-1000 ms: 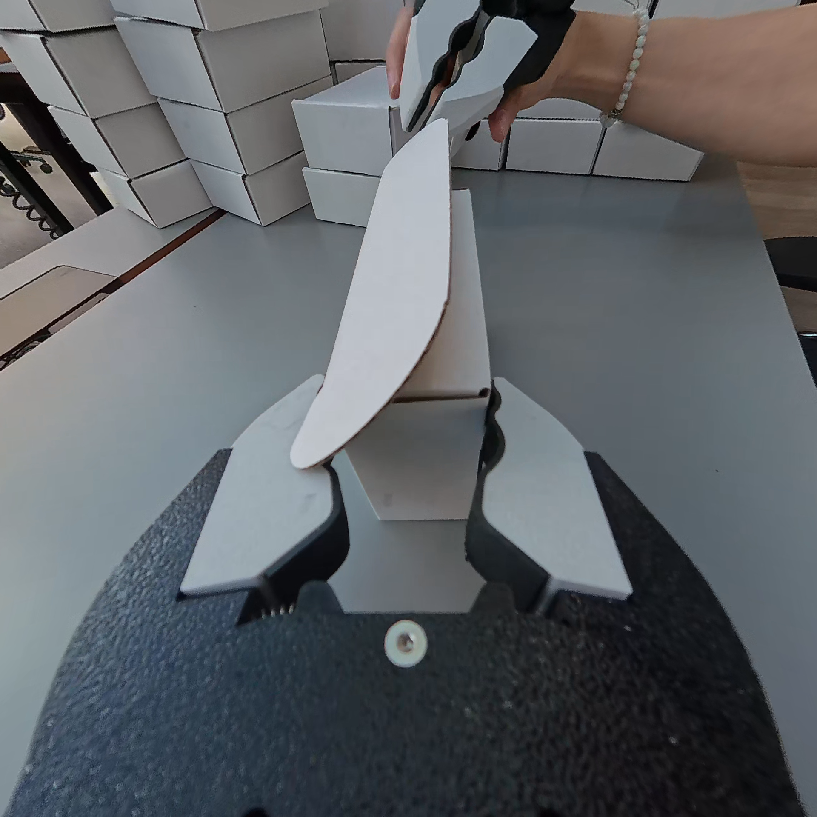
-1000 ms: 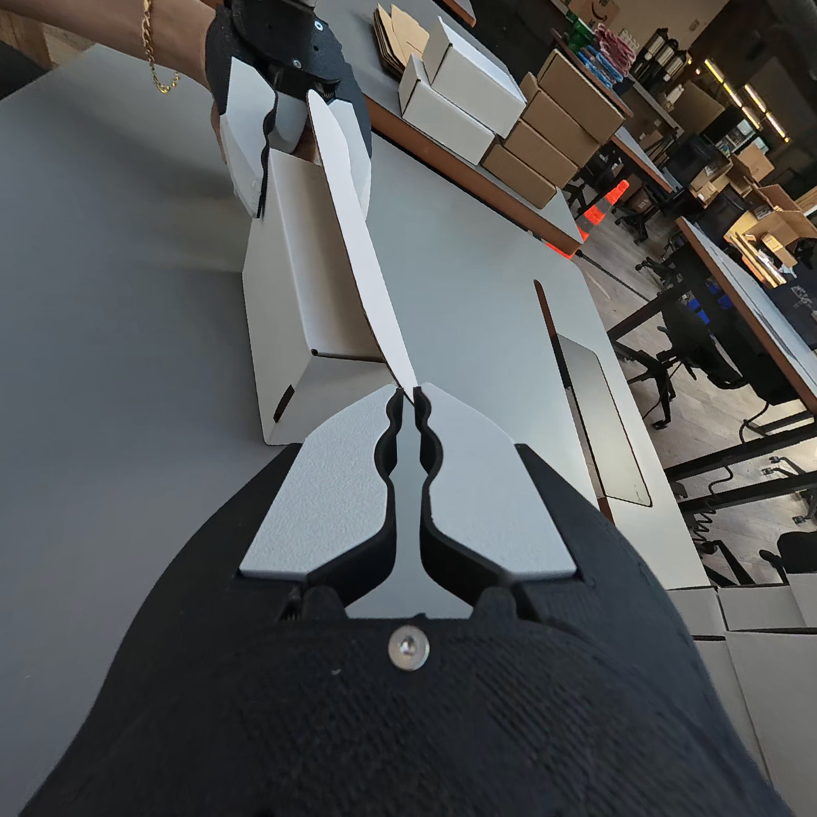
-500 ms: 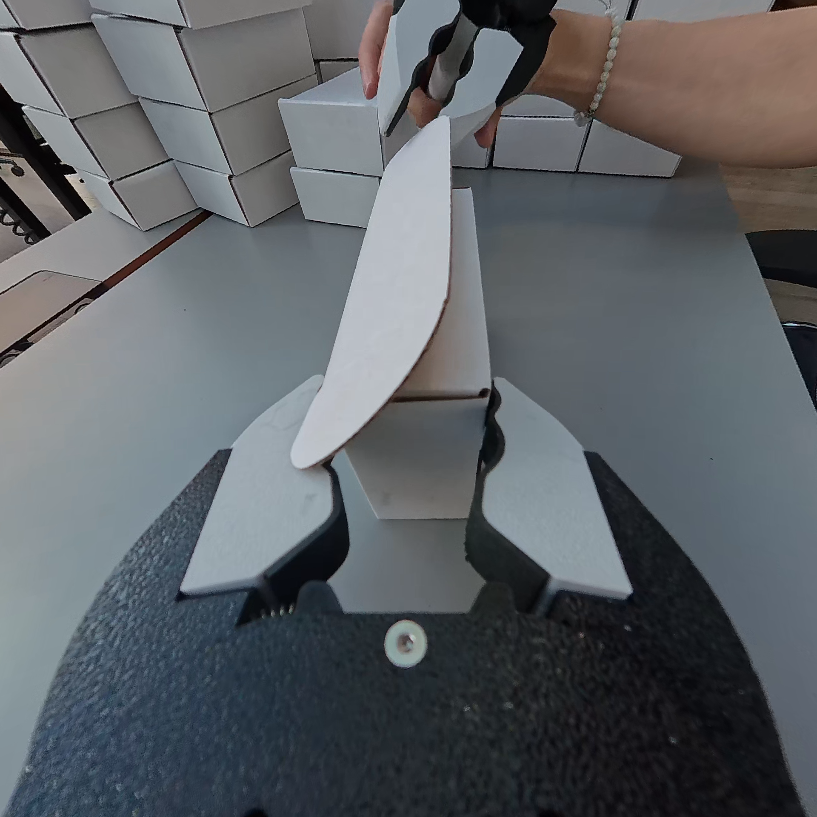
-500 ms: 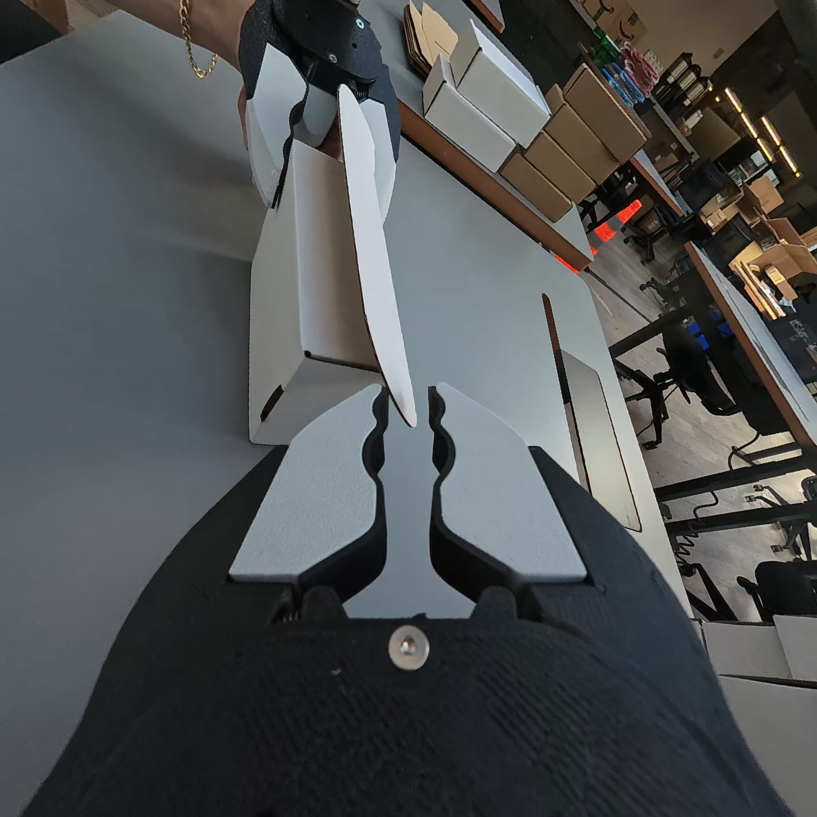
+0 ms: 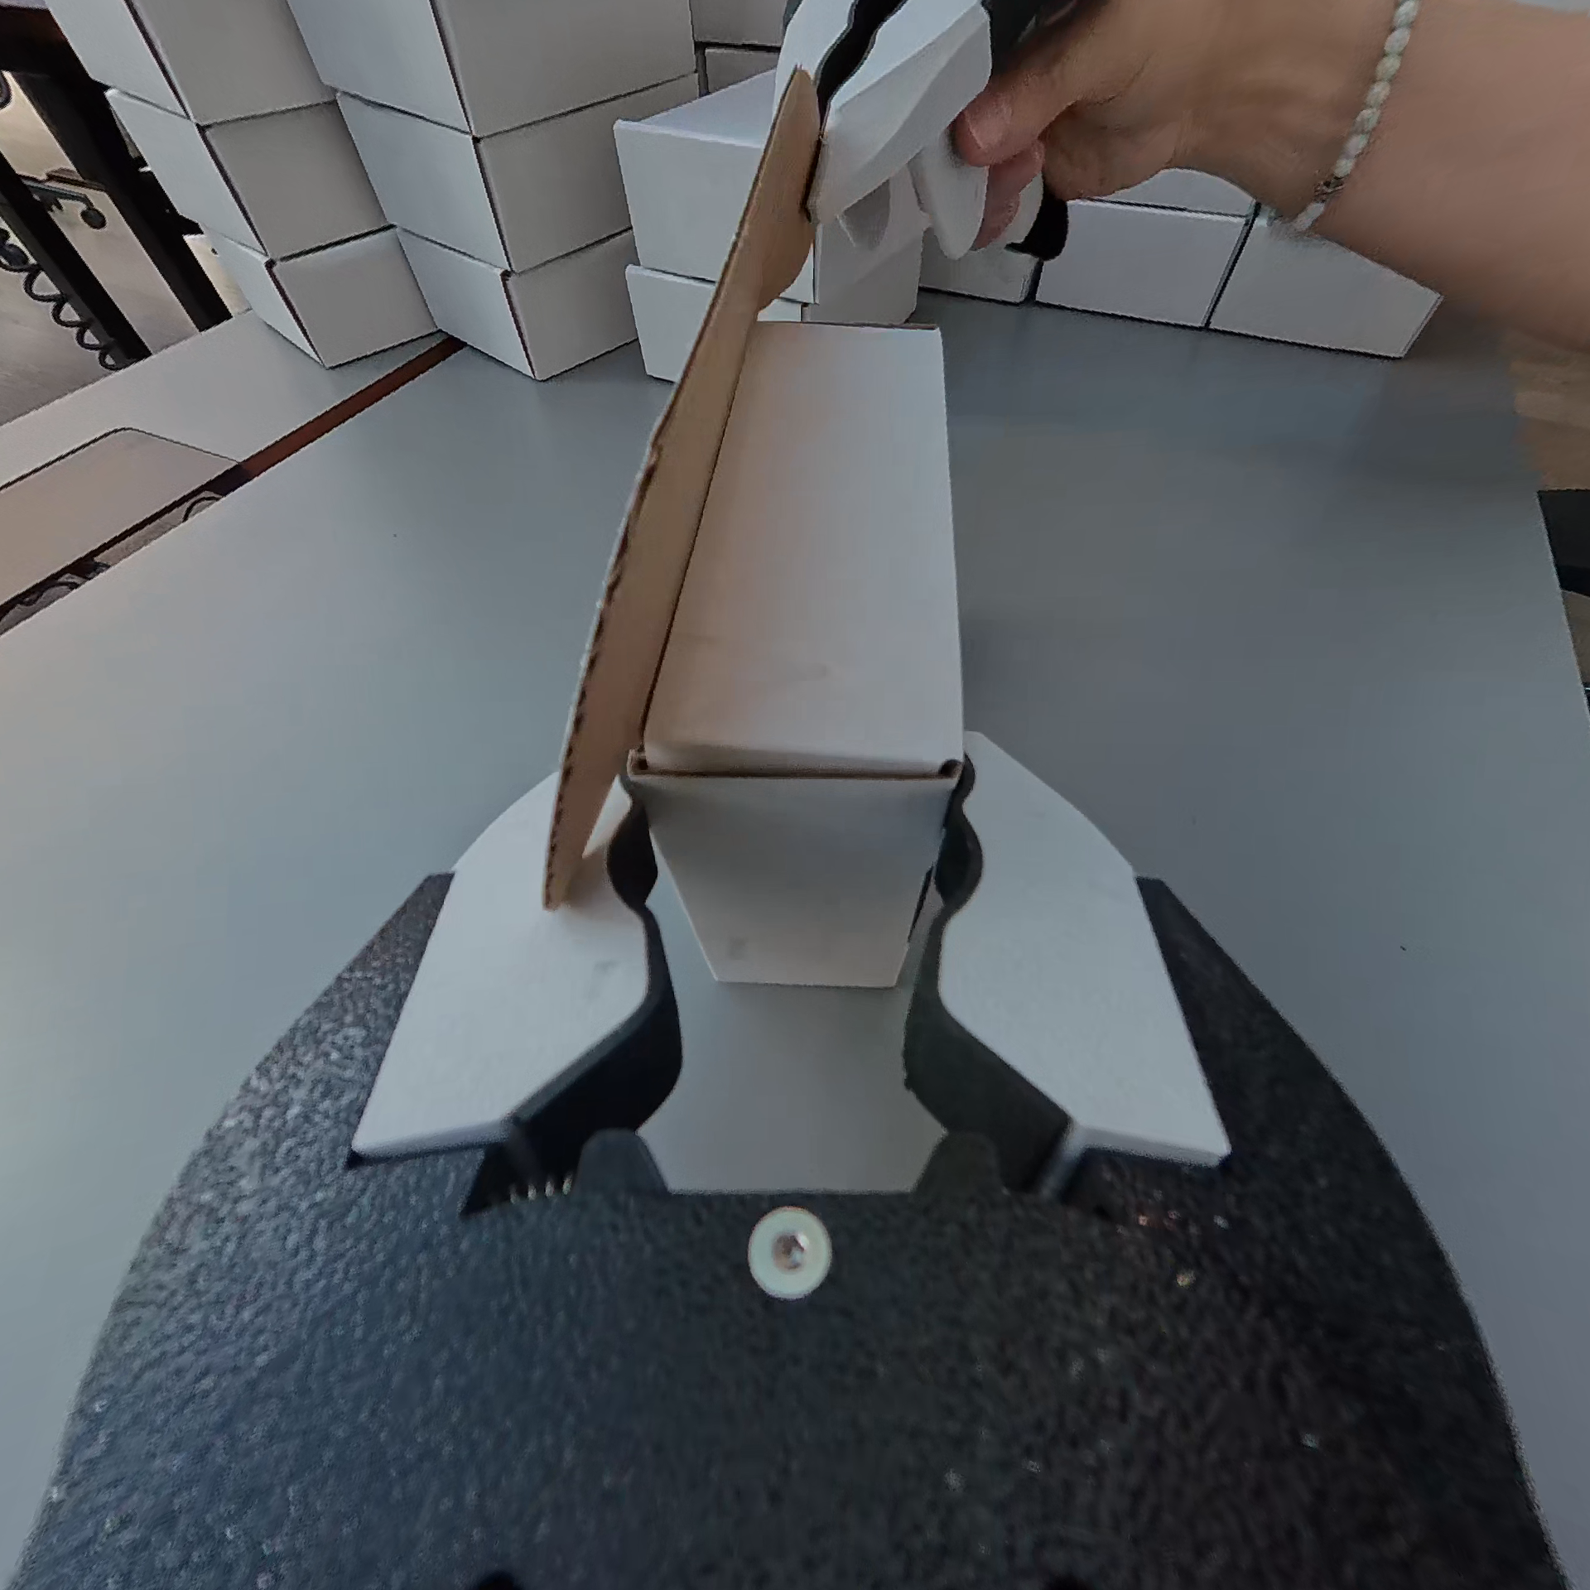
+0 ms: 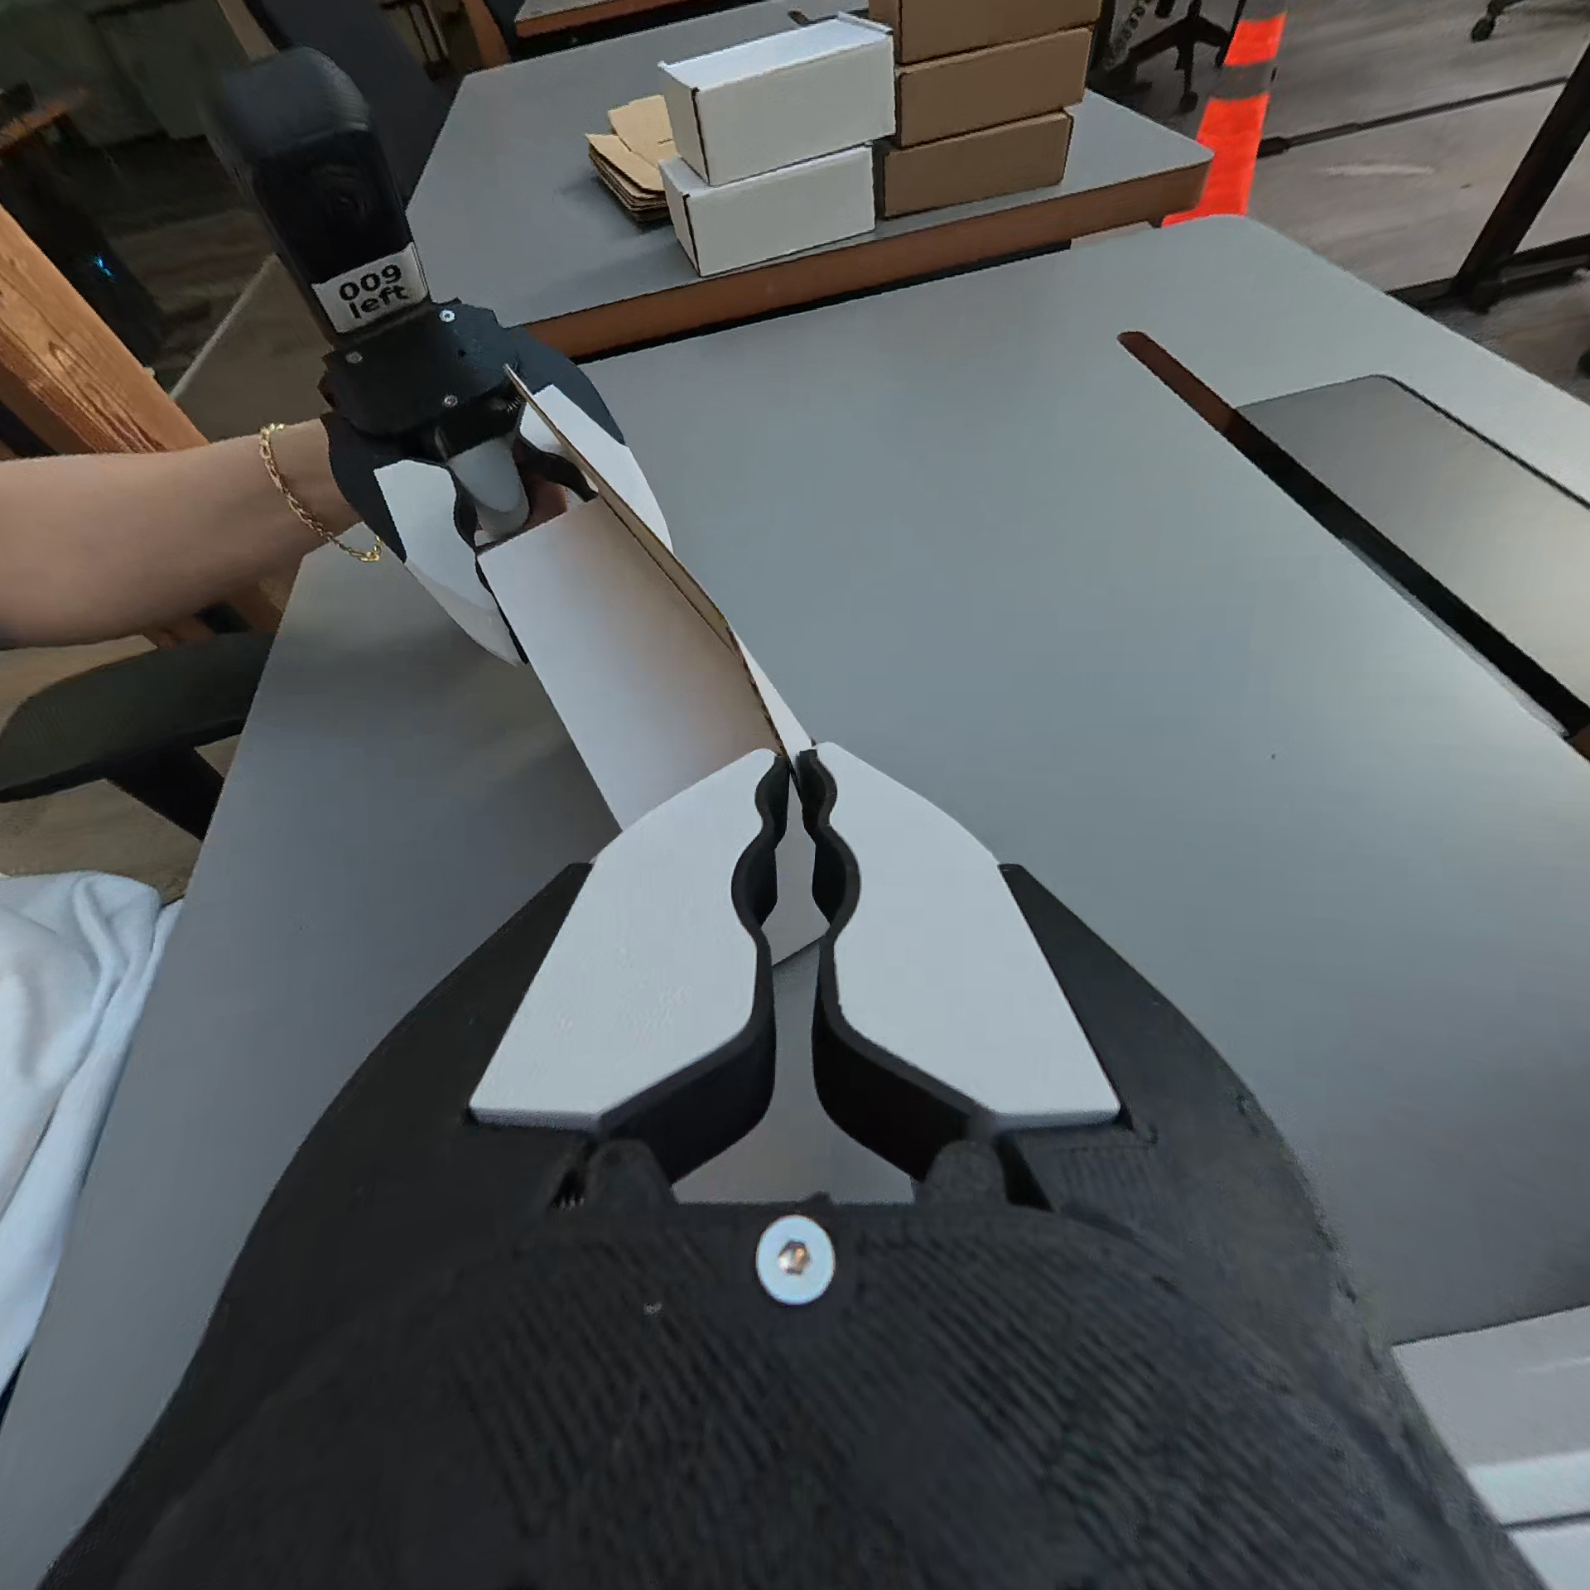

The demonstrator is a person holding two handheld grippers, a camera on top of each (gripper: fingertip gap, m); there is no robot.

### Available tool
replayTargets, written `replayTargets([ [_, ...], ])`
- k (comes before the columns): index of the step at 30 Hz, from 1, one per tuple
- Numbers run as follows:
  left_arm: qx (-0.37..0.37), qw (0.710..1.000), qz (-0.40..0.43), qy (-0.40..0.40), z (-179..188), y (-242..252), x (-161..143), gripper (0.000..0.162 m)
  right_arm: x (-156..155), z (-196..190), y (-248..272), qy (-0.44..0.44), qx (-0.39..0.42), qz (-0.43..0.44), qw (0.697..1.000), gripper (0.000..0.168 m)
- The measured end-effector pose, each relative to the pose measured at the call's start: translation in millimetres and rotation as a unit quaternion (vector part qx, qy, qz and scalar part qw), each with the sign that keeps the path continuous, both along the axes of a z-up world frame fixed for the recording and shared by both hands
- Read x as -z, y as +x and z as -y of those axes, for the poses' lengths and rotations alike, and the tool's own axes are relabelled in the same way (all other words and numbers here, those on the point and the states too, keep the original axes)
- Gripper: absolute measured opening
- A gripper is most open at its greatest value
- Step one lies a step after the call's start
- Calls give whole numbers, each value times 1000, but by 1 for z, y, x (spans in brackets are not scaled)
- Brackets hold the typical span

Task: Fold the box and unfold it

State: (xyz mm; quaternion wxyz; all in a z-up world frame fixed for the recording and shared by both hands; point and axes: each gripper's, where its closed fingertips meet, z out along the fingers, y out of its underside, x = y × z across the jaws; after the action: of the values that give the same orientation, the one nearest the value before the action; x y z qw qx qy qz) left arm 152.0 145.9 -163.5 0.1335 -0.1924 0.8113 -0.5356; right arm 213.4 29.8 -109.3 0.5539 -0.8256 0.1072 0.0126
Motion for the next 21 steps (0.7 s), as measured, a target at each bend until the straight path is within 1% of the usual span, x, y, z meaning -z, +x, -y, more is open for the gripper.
replayTargets([
  [3, -14, 1000, -10, 8, 0, 1, 1, 64, 1, -2, 1, -24, 33, -24, 999, 2],
  [7, -29, 999, -19, 18, 2, 3, 2, 64, 1, -3, 0, -57, 53, -18, 997, 3],
  [11, -45, 999, -25, 14, 5, 7, 3, 64, -7, -7, 3, -32, 82, -50, 995, 4],
  [18, -55, 997, -30, 34, 8, 9, 4, 64, 3, -9, 4, -26, 104, -56, 993, 7],
  [21, -57, 997, -30, 40, 9, 10, 4, 64, 6, -8, 7, -39, 111, -36, 992, 6],
])
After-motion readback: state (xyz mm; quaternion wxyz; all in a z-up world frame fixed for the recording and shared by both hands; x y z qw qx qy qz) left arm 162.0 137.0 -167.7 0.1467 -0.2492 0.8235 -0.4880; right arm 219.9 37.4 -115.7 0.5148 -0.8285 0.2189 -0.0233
